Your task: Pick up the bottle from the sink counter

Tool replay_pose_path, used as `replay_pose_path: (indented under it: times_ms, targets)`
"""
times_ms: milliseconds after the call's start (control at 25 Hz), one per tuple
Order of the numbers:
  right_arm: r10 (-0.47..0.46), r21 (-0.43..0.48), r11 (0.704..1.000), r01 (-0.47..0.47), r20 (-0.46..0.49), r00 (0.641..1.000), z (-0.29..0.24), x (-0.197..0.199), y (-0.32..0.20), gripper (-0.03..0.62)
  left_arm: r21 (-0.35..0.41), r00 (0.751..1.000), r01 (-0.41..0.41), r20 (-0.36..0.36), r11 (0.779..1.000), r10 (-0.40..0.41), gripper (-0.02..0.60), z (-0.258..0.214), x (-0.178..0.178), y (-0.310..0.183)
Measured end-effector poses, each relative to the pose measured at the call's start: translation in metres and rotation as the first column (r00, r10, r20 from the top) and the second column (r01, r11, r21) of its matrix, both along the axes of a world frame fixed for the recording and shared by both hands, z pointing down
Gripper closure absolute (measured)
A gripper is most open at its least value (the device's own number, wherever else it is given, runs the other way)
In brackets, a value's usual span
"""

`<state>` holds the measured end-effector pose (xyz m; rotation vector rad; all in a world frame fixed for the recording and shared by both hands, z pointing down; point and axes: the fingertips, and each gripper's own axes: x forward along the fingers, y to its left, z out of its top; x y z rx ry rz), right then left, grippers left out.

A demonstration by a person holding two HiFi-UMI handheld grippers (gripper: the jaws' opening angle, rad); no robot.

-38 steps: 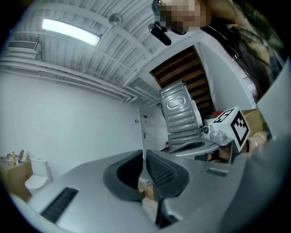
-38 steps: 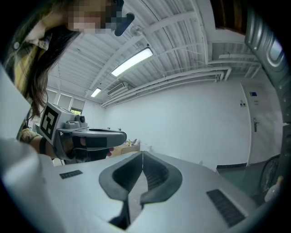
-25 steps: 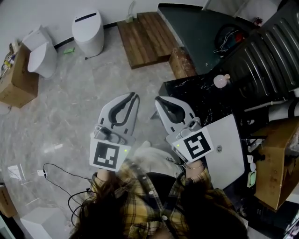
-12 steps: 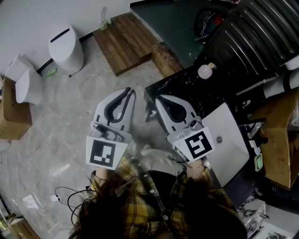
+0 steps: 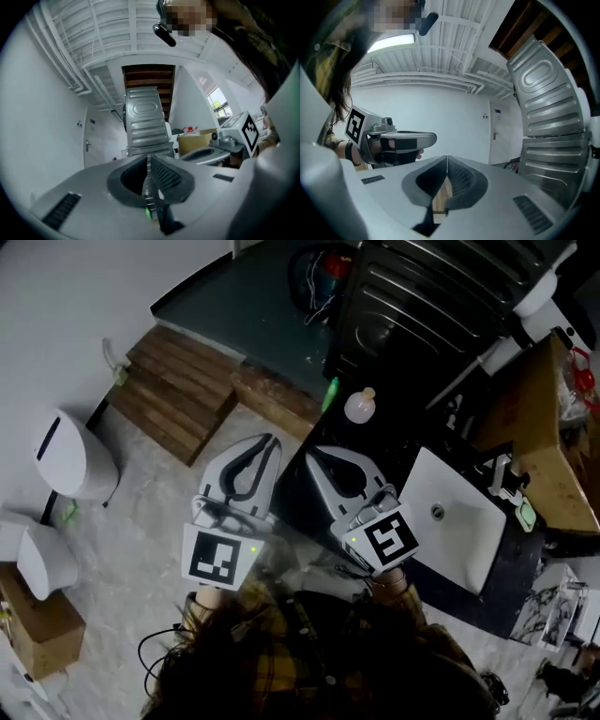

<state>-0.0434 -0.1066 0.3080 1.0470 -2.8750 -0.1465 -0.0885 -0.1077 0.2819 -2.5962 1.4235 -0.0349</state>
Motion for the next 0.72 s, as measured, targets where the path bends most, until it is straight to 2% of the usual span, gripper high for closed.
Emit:
replay_pose_path:
  times_ms: [120, 240, 440, 720]
  targets:
    - [0.101, 0.011, 0.995, -0.101, 0.002, 0.995, -0.006, 0.001, -0.035, 0.577, -0.011, 0.993, -0.120, 0.002, 0.993, 0.120, 0.546, -0.001, 0.008, -0.039]
    - [0.221, 0.009, 0.975, -0.221, 0.004, 0.975, -0.008, 0.011, -0.060, 0.577, -0.016, 0.969, -0.245, -0.003, 0.969, 0.245, 0.546, -0.001, 0.022, -0.068]
    - [0.409, 0.001, 0.913, -0.409, 0.000, 0.913, -0.002, 0.038, -0.085, 0.577, -0.043, 0.905, -0.425, -0.022, 0.904, 0.424, 0.546, 0.009, 0.049, -0.097]
    - [0.581, -0.023, 0.814, -0.581, -0.011, 0.814, -0.002, 0.064, -0.086, 0.577, -0.071, 0.815, -0.579, -0.020, 0.813, 0.579, 0.546, 0.013, 0.073, -0.108]
